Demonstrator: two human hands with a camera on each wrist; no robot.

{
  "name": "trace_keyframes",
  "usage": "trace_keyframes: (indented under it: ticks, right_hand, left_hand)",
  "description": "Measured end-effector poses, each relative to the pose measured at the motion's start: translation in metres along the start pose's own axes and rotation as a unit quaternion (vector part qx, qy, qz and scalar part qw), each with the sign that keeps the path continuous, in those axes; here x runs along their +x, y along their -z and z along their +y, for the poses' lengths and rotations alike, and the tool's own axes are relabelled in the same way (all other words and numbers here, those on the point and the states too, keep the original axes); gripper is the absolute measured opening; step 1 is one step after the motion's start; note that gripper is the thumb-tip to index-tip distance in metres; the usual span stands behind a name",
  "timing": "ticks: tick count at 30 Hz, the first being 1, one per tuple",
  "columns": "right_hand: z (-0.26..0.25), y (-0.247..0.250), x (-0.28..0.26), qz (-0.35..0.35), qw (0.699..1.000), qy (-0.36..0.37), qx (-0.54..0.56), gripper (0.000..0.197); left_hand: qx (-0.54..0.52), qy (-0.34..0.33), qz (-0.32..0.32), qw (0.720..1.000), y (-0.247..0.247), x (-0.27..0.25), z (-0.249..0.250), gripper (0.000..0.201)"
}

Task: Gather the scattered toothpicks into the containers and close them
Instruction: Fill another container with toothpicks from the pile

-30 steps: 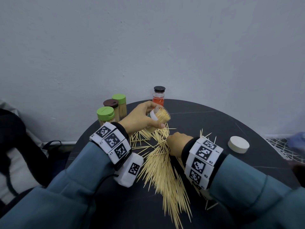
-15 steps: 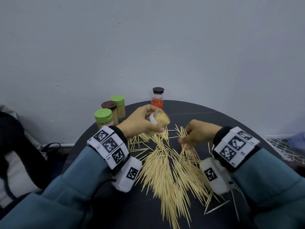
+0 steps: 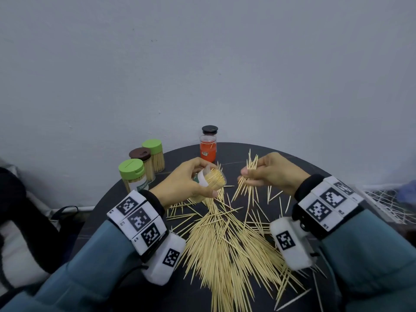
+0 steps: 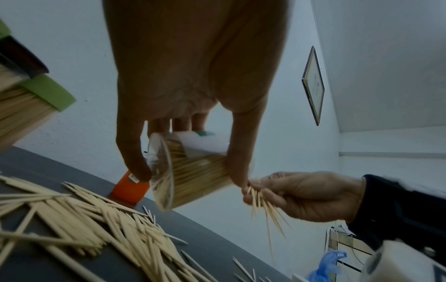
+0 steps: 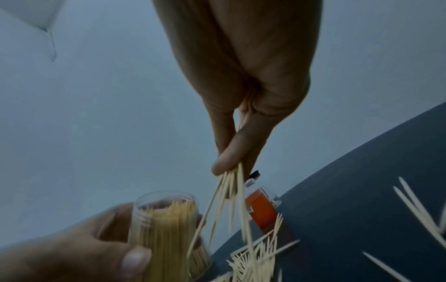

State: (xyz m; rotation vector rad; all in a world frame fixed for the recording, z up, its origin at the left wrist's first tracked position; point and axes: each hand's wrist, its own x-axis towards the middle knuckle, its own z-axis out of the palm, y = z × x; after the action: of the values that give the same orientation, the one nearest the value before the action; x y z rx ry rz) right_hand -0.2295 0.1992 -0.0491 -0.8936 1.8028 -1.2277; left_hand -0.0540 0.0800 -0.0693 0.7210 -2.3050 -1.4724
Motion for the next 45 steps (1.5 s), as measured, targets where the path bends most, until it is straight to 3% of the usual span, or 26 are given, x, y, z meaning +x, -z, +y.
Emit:
trace_keyframes:
  ticks: [5,9,17,24,29,38,45]
  right_hand:
    - [-0.013,0.004,0.002,0.060,0.987,0.098,0.113,0.021]
    - [-0.019,-0.010,0.002,0.075,0.969,0.139,0.190,0.013]
    - [-0.002,-0.036,0.004,0.094,0.942,0.103,0.306,0.022]
    - [0.002,-0.036,0.005,0.129,0.944,0.094,0.288,0.021]
    - [0.002,-0.043,0.002,0.089,0.969,0.103,0.206,0.015]
    - [-0.007,-0.051,-0.003,0.062,0.984,0.157,0.058,0.012]
    - [-0.009,-0.053,-0.007,0.049,0.986,0.149,0.061,0.011]
  left_hand:
    - [0.031,0.006,0.012,0.999,0.000,0.003,-0.004,0.054]
    - [0.049,0.010,0.002,0.999,-0.002,0.003,-0.004,0.056]
    - [0.025,0.014,-0.014,0.999,-0.004,0.000,0.000,0.058]
    - [-0.016,0.023,-0.010,1.000,-0.005,0.000,0.001,0.054]
    - [-0.020,0.020,-0.009,1.000,-0.008,-0.001,0.002,0.053]
    - [-0.018,0.023,-0.016,0.999,-0.010,-0.002,0.005,0.053]
    - [-0.042,0.028,-0.014,0.999,-0.009,-0.002,0.005,0.053]
